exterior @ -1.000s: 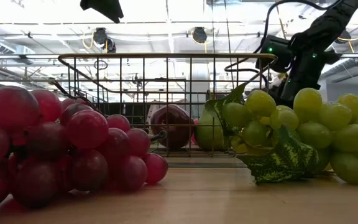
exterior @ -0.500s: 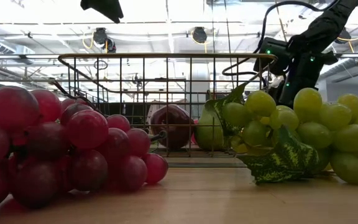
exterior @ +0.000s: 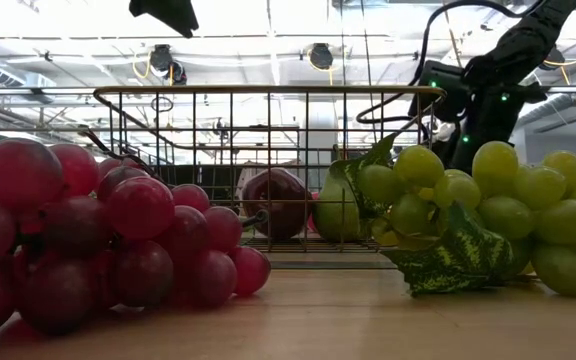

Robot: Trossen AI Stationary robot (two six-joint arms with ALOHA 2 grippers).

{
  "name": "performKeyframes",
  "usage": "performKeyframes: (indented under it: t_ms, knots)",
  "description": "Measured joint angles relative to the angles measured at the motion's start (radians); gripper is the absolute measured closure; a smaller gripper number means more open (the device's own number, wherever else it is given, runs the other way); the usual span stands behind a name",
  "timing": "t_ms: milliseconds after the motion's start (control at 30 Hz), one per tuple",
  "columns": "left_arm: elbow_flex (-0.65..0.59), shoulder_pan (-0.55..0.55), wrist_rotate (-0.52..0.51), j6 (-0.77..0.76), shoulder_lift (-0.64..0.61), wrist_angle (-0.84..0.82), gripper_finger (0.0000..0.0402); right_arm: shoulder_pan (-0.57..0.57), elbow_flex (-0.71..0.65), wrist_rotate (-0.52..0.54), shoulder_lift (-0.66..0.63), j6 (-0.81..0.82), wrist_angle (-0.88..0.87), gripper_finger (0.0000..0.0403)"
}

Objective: Build produce basket
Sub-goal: Put the green pear into the gold wire basket

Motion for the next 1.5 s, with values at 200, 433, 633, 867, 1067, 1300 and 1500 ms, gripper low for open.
performKeyframes:
  t_ms: [200, 433, 633, 867, 1067, 1300, 1500]
  knots:
    - [0.000, 0.022, -0.002, 0.001, 0.000, 0.000, 0.0265, 0.000, 0.000, 0.006, 0.000, 0.019, -0.002, 0.0395]
    - [0.000, 0.041, -0.002, 0.001, 0.000, -0.001, 0.0265, 0.013, -0.002, -0.049, -0.089, -0.011, -0.006, 0.0401]
    - [0.000, 0.041, -0.002, -0.007, 0.000, -0.071, 0.0265, 0.012, 0.004, -0.089, -0.249, -0.107, -0.011, 0.0402]
    - [0.000, 0.041, -0.002, -0.006, 0.000, -0.135, 0.0265, 0.018, 0.021, -0.208, -0.450, -0.085, 0.018, 0.0402]
    - [0.000, 0.041, -0.003, 0.000, 0.000, -0.140, 0.0265, 0.071, 0.149, -0.242, -0.525, -0.078, 0.021, 0.0402]
    - [0.000, 0.041, -0.012, 0.001, 0.000, -0.140, 0.0265, 0.146, 0.348, -0.180, -0.490, -0.133, 0.016, 0.0403]
    - [0.000, 0.040, -0.007, -0.002, 0.000, -0.156, 0.0265, 0.191, 0.529, -0.133, -0.390, -0.231, 0.016, 0.0403]
